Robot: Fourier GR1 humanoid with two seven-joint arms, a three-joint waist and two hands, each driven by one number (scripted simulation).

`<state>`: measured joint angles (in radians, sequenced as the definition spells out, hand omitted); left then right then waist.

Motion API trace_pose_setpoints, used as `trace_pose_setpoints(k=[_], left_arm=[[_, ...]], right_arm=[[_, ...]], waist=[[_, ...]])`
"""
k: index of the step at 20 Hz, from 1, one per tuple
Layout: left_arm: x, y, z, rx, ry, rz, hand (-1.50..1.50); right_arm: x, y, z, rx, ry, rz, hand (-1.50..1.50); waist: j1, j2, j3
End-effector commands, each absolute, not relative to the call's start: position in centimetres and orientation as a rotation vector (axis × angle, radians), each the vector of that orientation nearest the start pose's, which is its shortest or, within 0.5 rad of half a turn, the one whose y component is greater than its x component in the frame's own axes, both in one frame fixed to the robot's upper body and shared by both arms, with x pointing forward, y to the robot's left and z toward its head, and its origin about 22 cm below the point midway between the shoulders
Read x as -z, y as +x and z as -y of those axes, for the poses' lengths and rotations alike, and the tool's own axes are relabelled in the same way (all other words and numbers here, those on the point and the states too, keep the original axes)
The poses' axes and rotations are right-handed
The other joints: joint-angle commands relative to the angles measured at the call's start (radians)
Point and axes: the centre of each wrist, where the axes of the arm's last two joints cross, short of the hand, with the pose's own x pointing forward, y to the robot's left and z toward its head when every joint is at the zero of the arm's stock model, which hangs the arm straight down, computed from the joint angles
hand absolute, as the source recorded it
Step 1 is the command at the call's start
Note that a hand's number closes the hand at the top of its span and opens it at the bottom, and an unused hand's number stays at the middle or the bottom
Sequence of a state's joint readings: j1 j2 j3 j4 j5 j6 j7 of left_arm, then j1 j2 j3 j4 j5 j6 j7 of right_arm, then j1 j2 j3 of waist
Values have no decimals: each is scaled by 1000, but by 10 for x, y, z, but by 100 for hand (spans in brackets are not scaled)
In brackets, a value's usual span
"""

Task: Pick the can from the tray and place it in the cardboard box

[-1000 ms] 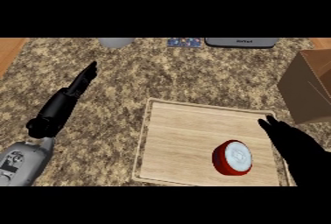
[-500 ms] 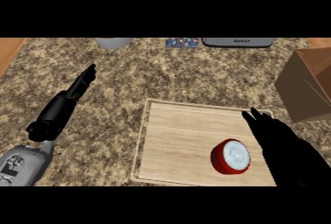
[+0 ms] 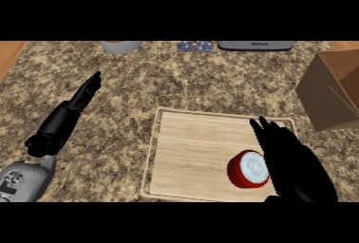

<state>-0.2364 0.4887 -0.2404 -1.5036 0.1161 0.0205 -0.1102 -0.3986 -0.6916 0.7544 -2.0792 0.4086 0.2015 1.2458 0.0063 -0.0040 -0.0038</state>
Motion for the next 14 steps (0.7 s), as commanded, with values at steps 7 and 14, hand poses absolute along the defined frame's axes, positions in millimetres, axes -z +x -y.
trace_pose_setpoints(k=[7, 14], left_arm=[[-65, 299, -264, 524, 106, 1743, 0], [-63, 288, -266, 535, 89, 1743, 0]], right_arm=[[-125, 205, 123, -1136, -973, 766, -150], [-102, 204, 133, -1118, -1021, 705, -150]], waist=[[-6, 3, 2], [-8, 0, 3]])
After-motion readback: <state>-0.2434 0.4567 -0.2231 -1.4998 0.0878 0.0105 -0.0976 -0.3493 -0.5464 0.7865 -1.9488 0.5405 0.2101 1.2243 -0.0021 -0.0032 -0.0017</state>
